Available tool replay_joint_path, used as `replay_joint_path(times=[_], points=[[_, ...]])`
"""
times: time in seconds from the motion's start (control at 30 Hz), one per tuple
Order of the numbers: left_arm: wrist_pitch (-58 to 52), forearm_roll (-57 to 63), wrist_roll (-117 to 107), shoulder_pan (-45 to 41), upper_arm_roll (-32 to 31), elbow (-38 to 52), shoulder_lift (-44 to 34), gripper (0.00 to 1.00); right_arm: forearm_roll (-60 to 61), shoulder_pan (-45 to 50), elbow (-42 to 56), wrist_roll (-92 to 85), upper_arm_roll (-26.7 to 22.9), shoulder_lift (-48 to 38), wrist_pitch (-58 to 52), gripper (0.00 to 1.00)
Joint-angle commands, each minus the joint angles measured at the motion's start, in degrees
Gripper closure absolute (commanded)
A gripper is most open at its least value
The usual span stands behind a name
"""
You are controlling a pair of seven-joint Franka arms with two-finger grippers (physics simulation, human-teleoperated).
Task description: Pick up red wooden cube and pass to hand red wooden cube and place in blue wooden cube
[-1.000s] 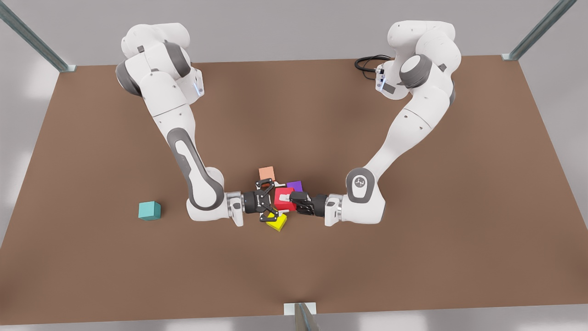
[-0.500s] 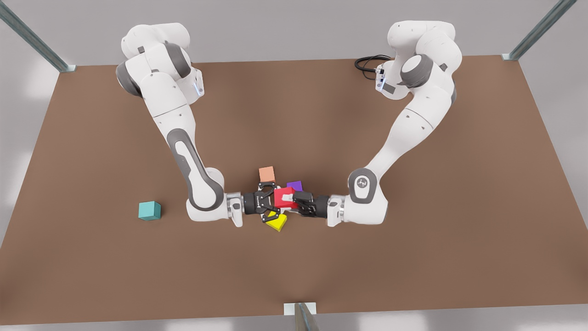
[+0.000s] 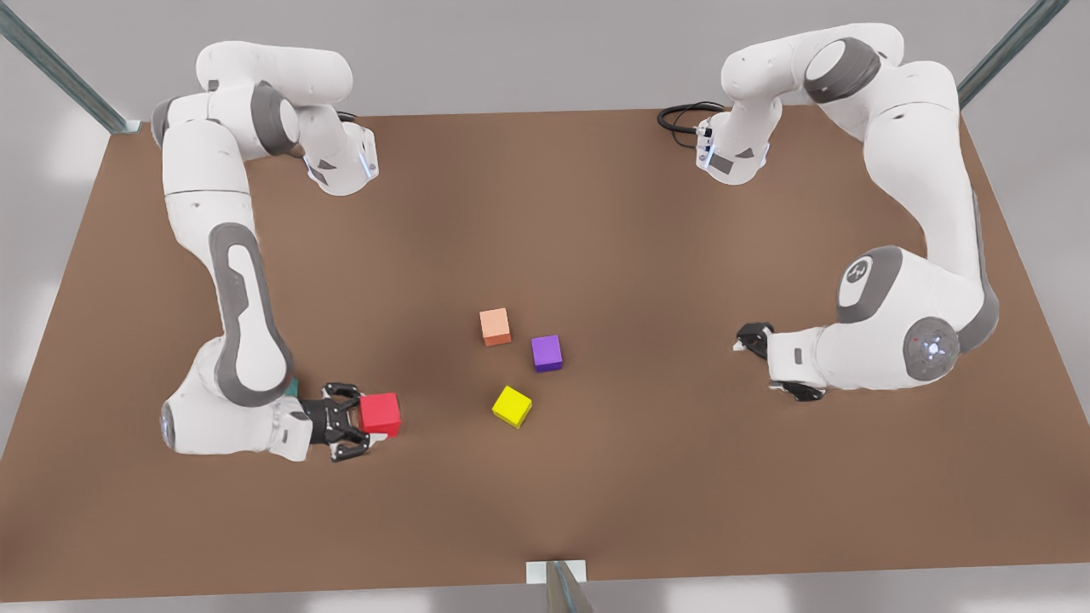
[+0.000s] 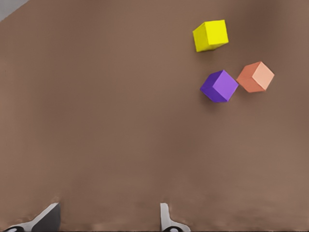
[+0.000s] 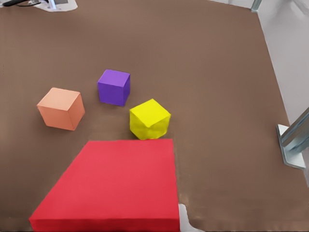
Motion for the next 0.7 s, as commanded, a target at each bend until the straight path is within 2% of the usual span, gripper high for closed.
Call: replay_joint_path(times=[0.0, 0.03, 0.07, 0.13, 0.17, 0.2, 0.47, 0.67], points=[[-11.29, 3.76, -17.45, -3.35, 11.43, -9.67, -11.27, 0.00, -26.14, -0.16, 0.63, 23.95, -2.34, -1.66, -2.74, 0.47], [2.08, -10.76, -18.77, -16.70, 33.14, -26.21, -26.40, 0.00, -30.10, -0.16, 0.46, 25.88, -3.92, -2.19, -2.65, 0.47], [1.05, -13.94, -18.95, -19.36, 38.01, -25.01, -28.88, 0.00, -33.88, -0.16, -0.86, 27.82, -5.06, -3.59, -2.65, 0.47], [-0.54, -13.94, -19.74, -19.27, 37.83, -21.75, -27.65, 0.00, -38.45, -0.33, -5.60, 28.44, -5.33, -6.49, 0.86, 0.47], [-0.54, -13.59, -19.74, -19.27, 37.83, -21.75, -26.51, 0.00, -40.74, -0.42, -13.95, 28.44, -5.86, -10.53, 9.03, 0.47], [-0.54, -13.59, -19.74, -19.45, 37.83, -21.83, -26.42, 0.00, -41.18, -0.42, -17.82, 28.52, -5.95, -11.94, 13.25, 0.47], [0.25, -16.23, -19.48, -18.74, 37.92, -21.83, -25.63, 0.00, -47.07, -0.68, -37.68, 31.07, -7.35, -19.06, 35.84, 0.48], [0.25, -16.40, -19.39, -17.07, 37.92, -22.19, -25.10, 0.00, -46.98, -0.86, -40.24, 31.34, -7.26, -19.15, 38.75, 0.48]])
